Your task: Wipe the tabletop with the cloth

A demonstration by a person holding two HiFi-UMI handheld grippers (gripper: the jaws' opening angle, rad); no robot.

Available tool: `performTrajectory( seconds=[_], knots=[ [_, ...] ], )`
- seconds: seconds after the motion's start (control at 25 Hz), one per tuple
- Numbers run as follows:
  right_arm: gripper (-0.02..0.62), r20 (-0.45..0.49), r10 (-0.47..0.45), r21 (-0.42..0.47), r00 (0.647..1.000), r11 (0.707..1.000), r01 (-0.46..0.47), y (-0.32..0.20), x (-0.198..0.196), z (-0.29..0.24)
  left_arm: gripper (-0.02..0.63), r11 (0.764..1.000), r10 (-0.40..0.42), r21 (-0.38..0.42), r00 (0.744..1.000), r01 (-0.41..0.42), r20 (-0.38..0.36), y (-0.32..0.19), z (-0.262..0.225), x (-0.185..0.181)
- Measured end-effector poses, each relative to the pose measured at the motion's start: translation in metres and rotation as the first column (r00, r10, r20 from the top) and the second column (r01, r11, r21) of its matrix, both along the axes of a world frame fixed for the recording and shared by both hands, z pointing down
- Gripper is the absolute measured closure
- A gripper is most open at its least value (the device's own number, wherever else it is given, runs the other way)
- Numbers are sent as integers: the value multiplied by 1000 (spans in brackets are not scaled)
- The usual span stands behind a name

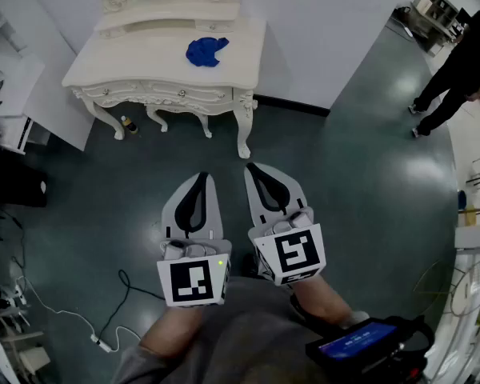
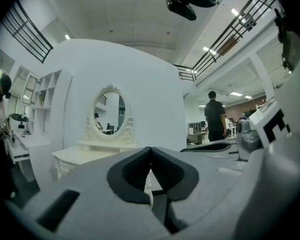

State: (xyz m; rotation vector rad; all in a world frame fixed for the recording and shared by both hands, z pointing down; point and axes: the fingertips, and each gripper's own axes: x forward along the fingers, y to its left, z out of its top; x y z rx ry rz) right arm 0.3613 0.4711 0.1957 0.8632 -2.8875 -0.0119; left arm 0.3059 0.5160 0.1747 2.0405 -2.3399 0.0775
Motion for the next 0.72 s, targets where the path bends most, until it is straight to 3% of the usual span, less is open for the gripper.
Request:
performTrajectory(
  seconds=[0.36,0.72],
  knots=[
    [583,19,-36,-5,999,999,36,-11,16,1,591,999,-44,1,999,44,-2,-8,2,14],
    [580,8,-60,-23,998,998,60,-27,-1,7,591,997,-81,4,997,81,-8,-21,6,-7]
  ],
)
